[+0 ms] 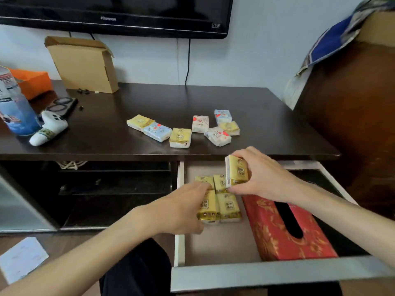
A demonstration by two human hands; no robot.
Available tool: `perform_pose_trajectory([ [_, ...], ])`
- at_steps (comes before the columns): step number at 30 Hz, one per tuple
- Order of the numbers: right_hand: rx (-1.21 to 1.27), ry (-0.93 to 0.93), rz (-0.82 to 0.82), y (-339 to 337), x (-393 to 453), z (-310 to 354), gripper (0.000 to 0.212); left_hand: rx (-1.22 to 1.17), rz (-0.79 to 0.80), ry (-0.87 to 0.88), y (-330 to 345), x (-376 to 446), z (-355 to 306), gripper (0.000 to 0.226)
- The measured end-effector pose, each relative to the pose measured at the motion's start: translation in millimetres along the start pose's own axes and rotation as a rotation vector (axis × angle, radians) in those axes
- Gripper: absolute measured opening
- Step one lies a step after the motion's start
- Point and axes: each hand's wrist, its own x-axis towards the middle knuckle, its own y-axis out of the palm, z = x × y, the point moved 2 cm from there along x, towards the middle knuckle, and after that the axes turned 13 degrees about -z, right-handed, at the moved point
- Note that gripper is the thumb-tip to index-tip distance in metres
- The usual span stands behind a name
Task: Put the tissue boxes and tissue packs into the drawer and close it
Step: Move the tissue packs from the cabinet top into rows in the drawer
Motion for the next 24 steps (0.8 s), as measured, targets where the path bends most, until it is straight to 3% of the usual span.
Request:
perform_pose_trajectory([
  [4,-0.040,-0.036,0.100,11,-37,-12,0.082,0.054,0.056,0.043,34,-11,-6,0.073],
  [12,-0.218,-0.187,0.183,29,-65,-9,0.074,0.390,-0.047,0.360,51,-17,-10,0.073],
  [19,-0.430,-0.371,0.283,41,-73,-9,0.082,0.310,-0.077,0.346,57,-20,1,0.076],
  [24,-0.416,-0.400,0.279,50,-73,-12,0.081,0.352,-0.083,0.375,62,-16,1,0.077],
])
